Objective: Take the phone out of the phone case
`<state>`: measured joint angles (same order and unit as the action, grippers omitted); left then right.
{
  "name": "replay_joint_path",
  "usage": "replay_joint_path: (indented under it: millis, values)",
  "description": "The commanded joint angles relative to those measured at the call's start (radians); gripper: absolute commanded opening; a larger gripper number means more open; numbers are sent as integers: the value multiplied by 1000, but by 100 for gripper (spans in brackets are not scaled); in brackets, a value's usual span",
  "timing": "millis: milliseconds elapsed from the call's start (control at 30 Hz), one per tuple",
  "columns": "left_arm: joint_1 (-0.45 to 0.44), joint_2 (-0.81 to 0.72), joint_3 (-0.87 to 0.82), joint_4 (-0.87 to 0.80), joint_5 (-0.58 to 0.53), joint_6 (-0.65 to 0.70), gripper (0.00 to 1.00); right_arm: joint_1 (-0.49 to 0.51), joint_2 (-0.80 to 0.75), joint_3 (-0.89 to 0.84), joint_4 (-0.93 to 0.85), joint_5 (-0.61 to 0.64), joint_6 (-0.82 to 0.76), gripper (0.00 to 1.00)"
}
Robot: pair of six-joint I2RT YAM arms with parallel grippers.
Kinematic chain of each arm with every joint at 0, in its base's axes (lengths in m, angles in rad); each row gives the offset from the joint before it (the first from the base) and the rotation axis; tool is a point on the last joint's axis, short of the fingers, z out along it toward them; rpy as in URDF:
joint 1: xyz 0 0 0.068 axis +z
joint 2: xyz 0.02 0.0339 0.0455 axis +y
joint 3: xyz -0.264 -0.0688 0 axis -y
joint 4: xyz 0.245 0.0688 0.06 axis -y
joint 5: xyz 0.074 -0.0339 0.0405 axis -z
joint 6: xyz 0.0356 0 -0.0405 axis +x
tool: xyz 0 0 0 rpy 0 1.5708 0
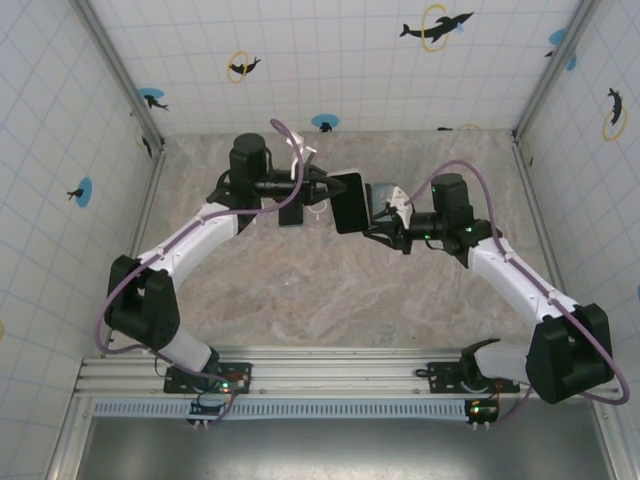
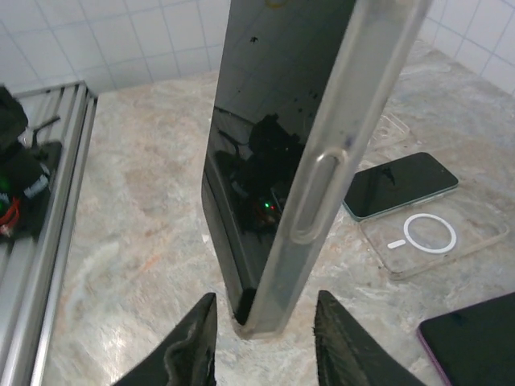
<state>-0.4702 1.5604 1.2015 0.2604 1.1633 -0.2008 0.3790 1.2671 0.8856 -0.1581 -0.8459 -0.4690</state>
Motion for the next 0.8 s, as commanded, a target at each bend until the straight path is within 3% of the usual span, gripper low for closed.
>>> replay_joint_path:
  millis: [0, 533, 767]
  values:
    - [7, -46, -11, 6, 21, 48, 11, 13, 27, 69, -86, -20, -85, 29]
    - [7, -58, -20, -8, 31, 43, 10, 36, 60, 69, -96, -27, -112, 29]
    - [7, -54, -19, -9, 36, 36, 10, 43, 78, 72, -61, -41, -93, 25]
